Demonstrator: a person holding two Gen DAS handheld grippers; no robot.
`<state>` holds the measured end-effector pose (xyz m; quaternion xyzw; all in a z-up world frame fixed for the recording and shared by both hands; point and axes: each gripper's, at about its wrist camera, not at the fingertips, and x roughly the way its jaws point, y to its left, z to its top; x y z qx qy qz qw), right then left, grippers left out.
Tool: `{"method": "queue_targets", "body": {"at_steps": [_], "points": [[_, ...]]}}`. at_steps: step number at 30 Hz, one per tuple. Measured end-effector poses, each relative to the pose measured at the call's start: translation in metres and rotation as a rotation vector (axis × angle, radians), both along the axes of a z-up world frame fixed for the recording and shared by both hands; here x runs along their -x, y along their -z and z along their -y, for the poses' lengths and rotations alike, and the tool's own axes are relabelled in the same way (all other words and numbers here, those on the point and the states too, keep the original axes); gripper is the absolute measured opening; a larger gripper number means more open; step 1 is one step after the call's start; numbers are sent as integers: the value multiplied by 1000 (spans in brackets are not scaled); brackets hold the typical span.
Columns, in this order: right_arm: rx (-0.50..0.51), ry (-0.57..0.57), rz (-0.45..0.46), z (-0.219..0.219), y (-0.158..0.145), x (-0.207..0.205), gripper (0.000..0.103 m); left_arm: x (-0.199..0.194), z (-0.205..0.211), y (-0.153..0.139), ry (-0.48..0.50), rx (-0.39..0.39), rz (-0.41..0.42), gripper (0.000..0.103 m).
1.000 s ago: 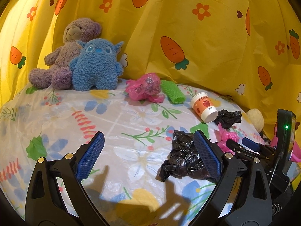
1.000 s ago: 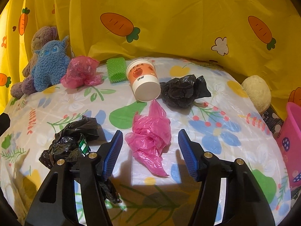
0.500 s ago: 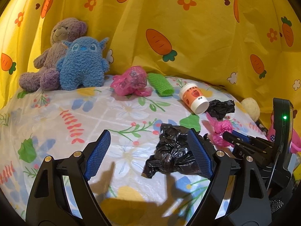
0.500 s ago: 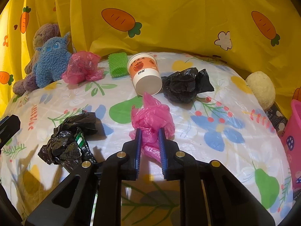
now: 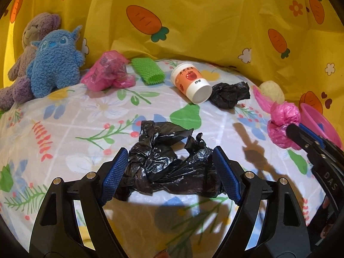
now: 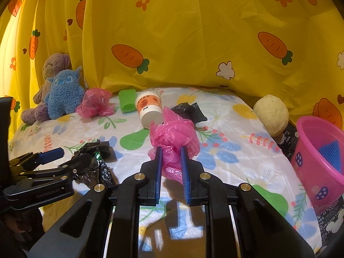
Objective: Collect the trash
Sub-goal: 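Grasp a black plastic bag with the left tool while the right tool grasps the pink bag, then carry the black bag and pink bag over the pink bucket and open both tools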
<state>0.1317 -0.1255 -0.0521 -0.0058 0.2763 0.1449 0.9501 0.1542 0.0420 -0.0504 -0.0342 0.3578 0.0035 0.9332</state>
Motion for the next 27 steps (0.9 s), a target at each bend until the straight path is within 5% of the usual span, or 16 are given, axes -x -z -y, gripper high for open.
{"method": "queue_targets", "body": {"at_steps": [6,12,18,27], "points": [[8,-2,3,5,-2,8,18,-15,4,18,-10,-66,-61,67],[10,-1,9,8,-3,11,18,-13,-3,17,-20,-61,-44,26],[9,-11,11,11,-4,17,18,-9,-3,12,-18,-48,-13,2],[3,-15,39,23,-11,34,18,15,-3,-17,1,28,85,0]]}}
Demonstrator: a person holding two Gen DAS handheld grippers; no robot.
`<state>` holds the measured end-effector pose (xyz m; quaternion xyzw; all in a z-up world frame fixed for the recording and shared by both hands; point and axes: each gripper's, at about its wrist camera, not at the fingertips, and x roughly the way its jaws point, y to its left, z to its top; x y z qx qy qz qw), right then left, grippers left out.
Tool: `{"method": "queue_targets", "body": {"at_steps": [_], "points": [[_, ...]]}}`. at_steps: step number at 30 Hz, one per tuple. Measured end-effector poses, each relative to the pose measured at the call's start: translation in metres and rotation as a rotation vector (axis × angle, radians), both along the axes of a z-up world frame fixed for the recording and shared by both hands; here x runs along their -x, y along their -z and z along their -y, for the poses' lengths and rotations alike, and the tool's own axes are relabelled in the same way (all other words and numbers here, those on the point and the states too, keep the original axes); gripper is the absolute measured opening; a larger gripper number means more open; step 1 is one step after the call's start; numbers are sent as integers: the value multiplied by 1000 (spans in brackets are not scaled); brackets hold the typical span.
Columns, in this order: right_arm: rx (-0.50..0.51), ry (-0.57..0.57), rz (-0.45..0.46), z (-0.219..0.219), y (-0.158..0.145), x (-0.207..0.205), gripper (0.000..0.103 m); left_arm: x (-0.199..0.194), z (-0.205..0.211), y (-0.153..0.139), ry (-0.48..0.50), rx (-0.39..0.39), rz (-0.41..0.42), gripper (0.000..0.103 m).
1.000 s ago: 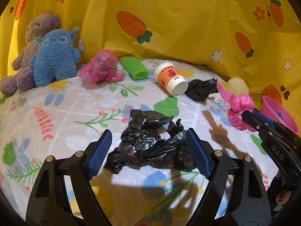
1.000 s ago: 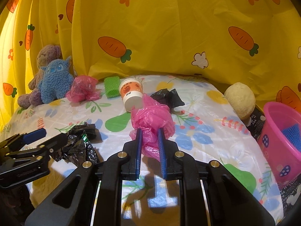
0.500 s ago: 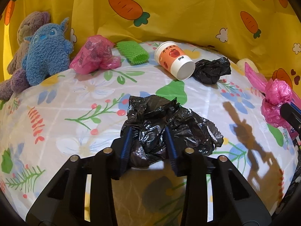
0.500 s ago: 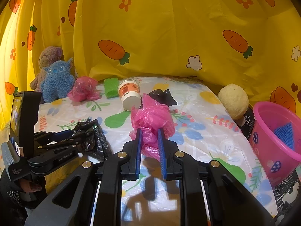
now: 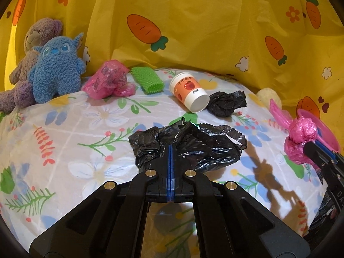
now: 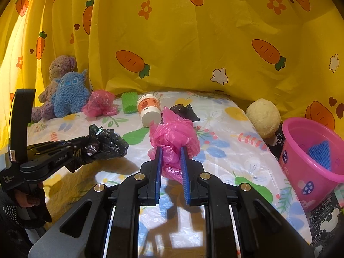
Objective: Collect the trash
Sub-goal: 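Carry the black bag and pink bag over the pink bucket and open both tools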
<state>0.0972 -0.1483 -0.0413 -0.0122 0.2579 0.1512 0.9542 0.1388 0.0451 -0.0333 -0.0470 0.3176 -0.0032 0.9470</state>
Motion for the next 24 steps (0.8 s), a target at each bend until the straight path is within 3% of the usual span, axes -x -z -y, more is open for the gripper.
{"method": "queue_targets", "body": {"at_steps": [15,24], "points": [[-35,28,83,36,-32,31,18,39,55,-72,101,14,171,0],[-12,205,156,98,-53,38,18,31,143,-102,274,-5,230,0]]}}
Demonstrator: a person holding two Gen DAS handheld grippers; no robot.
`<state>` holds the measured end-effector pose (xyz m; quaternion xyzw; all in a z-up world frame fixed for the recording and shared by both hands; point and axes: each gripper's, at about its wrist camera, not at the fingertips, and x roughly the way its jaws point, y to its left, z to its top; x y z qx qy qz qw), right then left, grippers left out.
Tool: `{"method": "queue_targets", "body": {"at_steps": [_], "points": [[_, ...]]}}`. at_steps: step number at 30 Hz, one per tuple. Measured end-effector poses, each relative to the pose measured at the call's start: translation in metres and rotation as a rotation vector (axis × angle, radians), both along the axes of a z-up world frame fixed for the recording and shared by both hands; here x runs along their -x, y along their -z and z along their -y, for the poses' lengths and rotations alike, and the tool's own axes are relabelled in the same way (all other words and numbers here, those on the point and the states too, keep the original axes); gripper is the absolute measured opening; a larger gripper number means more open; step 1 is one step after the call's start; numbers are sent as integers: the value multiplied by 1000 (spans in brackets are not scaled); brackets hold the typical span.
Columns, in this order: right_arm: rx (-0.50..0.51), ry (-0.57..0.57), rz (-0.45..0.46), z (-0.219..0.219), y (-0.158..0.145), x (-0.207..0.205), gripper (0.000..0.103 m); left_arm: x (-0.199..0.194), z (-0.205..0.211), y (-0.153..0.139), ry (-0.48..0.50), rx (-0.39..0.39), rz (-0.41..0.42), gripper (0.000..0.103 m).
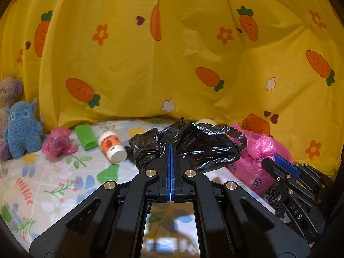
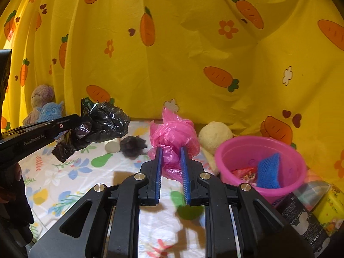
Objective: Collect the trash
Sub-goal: 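Carry the black bag and pink bag over the pink bucket and open both tools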
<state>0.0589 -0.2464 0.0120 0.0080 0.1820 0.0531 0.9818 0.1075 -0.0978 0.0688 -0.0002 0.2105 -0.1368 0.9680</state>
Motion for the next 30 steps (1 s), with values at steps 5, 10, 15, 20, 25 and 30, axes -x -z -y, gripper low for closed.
{"method": "queue_targets", "body": {"at_steps": [5,10,15,20,25,30], "points": [[-9,123,18,47,-10,-6,18,-18,50,-7,100,18,-4,0],[-11,218,11,83,-12,-12,18,-42,93,-4,173,13,-26,0],[-33,278,-6,108,-9,-19,18,-60,126,3,218,-17,-39,0],[-33,303,-22,118,-6,-29,18,-78,147,11,248,-31,-60,0],[-35,312,-37,121,-4,-41,18,-91,159,17,263,-29,-83,0],[-33,313,-50,123,0,-49,18,-99,170,27,280,-19,-111,0]]}}
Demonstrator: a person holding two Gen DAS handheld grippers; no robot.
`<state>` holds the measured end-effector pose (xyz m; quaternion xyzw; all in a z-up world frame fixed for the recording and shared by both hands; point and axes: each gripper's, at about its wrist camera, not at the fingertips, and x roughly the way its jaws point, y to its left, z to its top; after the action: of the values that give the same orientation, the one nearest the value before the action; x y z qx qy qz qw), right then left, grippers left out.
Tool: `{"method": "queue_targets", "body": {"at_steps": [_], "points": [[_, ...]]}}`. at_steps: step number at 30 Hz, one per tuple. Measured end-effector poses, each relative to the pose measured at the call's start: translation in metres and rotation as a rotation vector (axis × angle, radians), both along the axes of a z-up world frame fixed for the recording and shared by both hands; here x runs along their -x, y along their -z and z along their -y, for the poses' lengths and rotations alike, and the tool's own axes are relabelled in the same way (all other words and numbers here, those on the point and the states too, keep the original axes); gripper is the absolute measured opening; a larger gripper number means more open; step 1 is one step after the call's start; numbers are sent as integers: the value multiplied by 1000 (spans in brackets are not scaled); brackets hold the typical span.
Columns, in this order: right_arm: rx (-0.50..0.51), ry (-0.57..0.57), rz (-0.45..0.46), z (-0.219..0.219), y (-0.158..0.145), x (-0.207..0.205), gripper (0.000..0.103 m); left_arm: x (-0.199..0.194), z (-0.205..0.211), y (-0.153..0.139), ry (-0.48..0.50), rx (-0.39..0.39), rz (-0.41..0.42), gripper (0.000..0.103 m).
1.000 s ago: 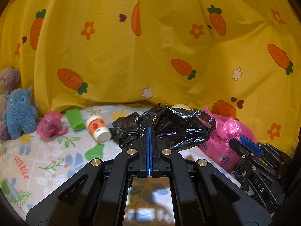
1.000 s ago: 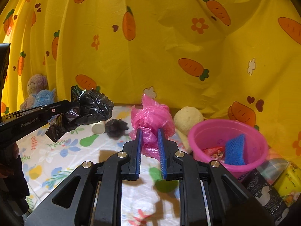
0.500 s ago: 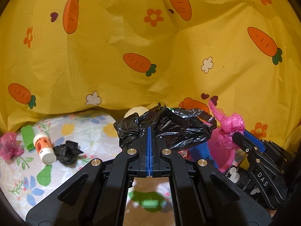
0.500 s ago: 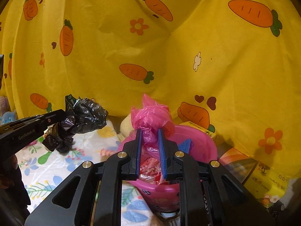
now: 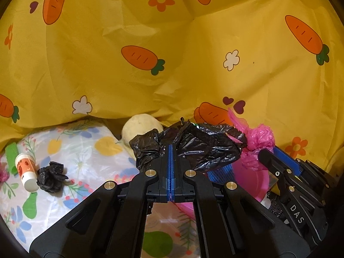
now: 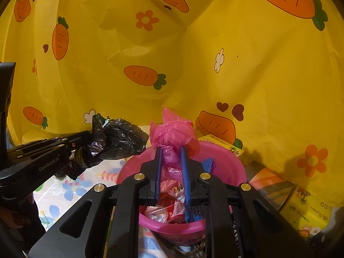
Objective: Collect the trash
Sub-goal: 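Carry the black bag and pink bag over the pink bucket and open both tools, then move both tools back from the bucket toward the apple-print cup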
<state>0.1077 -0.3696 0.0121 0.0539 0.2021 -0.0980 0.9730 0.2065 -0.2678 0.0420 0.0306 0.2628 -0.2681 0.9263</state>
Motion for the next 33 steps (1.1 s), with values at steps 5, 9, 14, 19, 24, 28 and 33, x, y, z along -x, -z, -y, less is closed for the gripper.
{"method": "queue_targets", "body": {"at_steps": [5,9,14,19,24,28,33], "points": [[-2,11,-16,5,4,-6,19,-6,6,9,9,-4,-17,0],[-3,15,-29,9,8,-11,19,-11,12,15,15,-4,-33,0],[-4,24,-45,14,12,-15,20,-17,19,26,25,-16,-55,0],[-10,25,-55,19,15,-20,25,-18,25,33,53,-11,-72,0],[-21,28,-63,24,20,-21,38,-20,26,37,106,25,-111,4],[-27,33,-62,25,22,-18,44,-18,15,36,73,32,-84,51],[-29,36,-58,22,22,-14,64,-11,-10,31,-9,52,-52,83]]}}
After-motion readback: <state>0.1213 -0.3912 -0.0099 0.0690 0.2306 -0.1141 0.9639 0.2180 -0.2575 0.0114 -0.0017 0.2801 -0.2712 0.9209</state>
